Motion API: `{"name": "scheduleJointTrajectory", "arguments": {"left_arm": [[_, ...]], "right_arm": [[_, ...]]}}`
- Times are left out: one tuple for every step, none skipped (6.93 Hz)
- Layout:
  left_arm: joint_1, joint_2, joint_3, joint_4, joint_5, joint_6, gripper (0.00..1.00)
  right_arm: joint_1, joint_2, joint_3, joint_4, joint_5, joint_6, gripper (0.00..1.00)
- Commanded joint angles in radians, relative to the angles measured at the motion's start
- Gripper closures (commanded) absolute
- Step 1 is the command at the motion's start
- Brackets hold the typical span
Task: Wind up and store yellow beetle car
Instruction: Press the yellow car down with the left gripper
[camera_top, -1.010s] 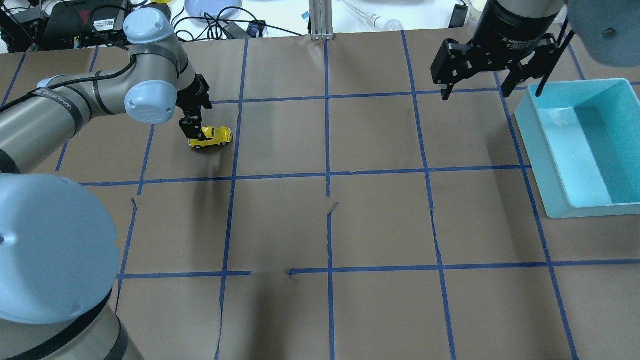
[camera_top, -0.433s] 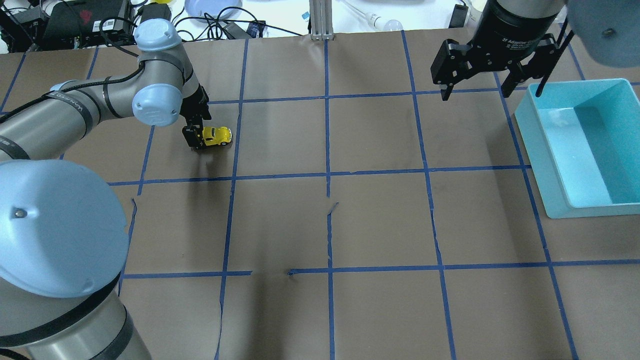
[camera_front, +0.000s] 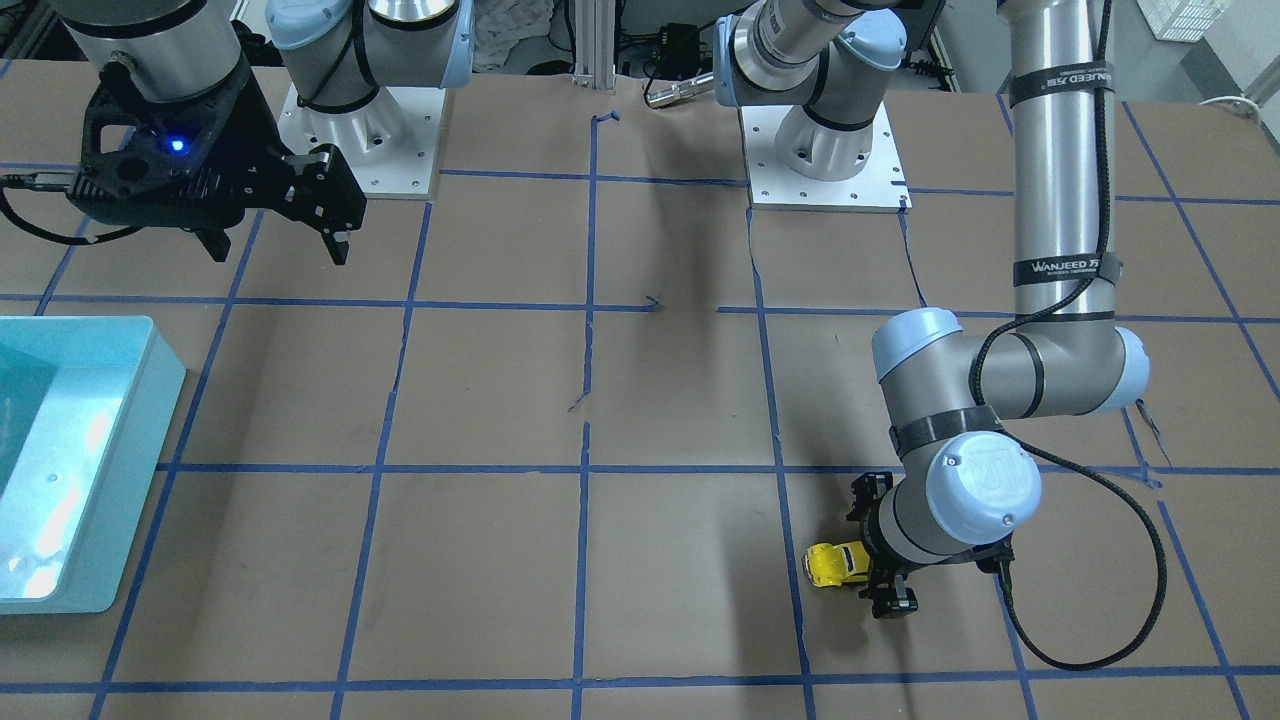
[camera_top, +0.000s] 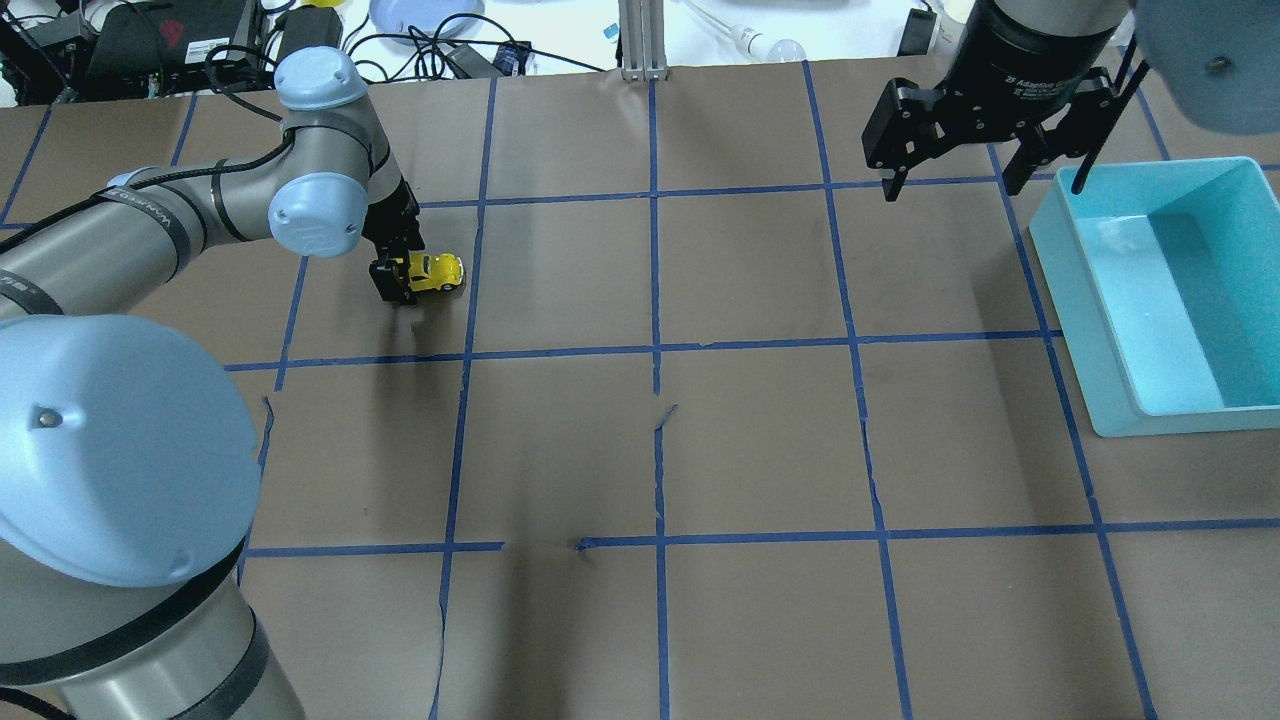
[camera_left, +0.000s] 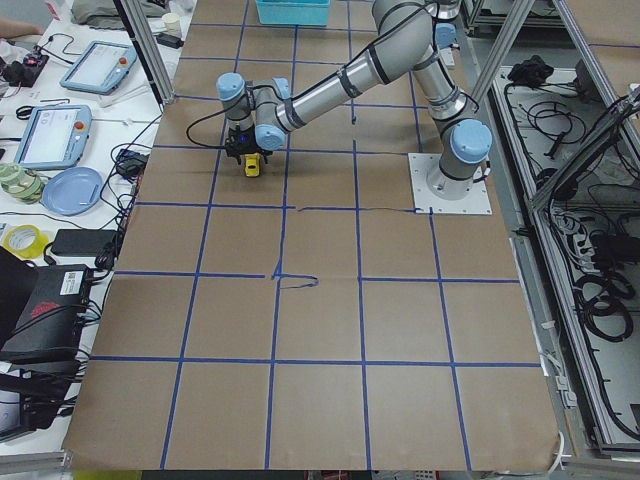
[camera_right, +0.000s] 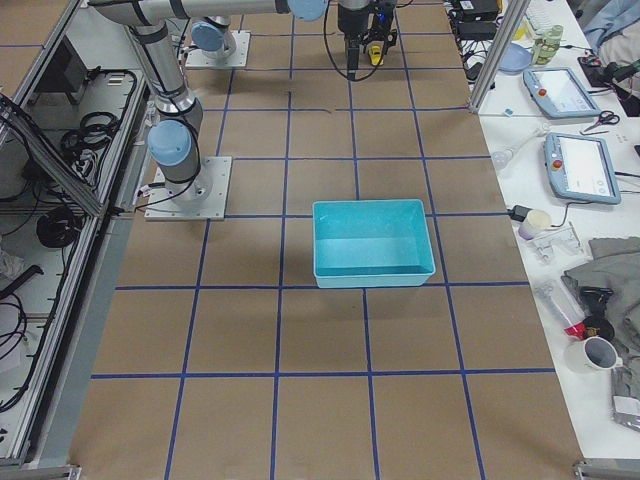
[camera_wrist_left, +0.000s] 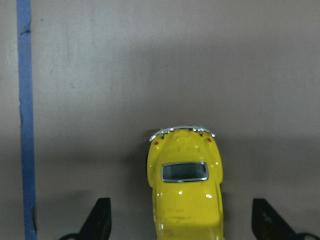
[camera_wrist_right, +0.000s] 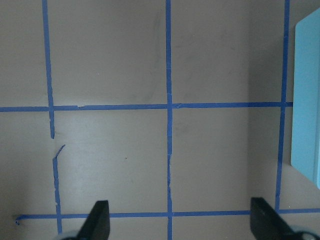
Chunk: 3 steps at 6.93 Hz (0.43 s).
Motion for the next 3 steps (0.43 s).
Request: {"name": "scheduleJointTrajectory", "arguments": {"left_arm": [[0.0,0.001,0.0,0.0,-0.012,-0.019,0.88],[0.0,0.004,0.003,0.0,-0.014,-0.019,0.98],[0.0,0.01,0.009,0.0,-0.017,-0.019,1.0]], "right_arm": [[-0.001,0.0,0.0,0.0,0.0,0.0,0.0],[0.001,0.0,0.0,0.0,0.0,0.0,0.0],[0.001,0.0,0.0,0.0,0.0,0.0,0.0]]}}
